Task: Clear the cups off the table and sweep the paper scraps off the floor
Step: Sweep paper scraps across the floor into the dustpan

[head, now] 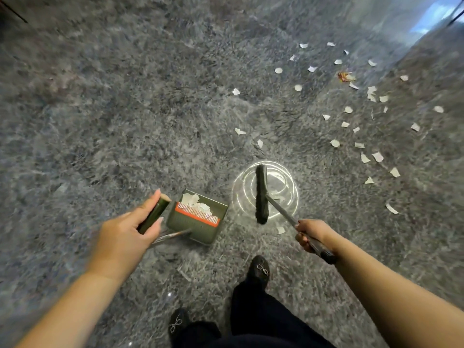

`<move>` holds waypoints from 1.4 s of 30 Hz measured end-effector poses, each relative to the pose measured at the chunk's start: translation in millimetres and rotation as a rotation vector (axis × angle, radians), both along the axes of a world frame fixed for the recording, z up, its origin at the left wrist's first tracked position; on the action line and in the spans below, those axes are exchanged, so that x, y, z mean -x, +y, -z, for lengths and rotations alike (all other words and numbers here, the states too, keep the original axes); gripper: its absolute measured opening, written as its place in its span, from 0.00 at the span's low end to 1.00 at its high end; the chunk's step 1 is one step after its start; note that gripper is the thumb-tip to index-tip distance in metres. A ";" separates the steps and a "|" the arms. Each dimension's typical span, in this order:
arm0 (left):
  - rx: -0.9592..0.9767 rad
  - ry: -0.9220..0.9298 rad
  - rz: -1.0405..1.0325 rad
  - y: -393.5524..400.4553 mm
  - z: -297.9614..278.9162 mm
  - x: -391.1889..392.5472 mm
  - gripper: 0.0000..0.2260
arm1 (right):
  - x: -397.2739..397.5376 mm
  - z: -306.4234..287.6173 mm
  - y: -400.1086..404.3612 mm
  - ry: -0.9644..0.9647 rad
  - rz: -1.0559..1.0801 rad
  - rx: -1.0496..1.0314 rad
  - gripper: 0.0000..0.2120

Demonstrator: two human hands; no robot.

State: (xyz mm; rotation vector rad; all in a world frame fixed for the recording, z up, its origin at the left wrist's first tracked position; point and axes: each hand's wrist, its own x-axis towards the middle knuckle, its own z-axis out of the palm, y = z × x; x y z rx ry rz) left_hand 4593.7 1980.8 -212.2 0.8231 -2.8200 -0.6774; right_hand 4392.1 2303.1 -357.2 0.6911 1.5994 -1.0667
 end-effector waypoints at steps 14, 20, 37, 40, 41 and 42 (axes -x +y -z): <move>-0.078 0.015 0.062 40.4 -3.1 89.2 0.30 | 32.0 -42.4 40.3 -0.035 0.047 0.094 0.12; -0.098 0.014 0.104 41.7 0.2 90.5 0.31 | -13.9 -38.0 50.6 -0.071 0.070 0.061 0.16; -0.051 -0.012 0.140 89.0 15.1 139.2 0.29 | 51.1 -12.9 116.7 0.052 0.036 -0.051 0.21; -0.040 0.005 0.108 115.5 22.2 156.1 0.30 | 96.3 -8.5 133.1 0.051 -0.008 -0.053 0.21; -0.040 0.003 0.099 123.3 24.2 161.2 0.31 | 108.7 -8.1 137.2 0.043 -0.043 -0.048 0.21; -0.047 -0.004 0.077 132.9 25.9 168.1 0.31 | 125.1 -6.6 142.0 0.036 -0.077 -0.039 0.22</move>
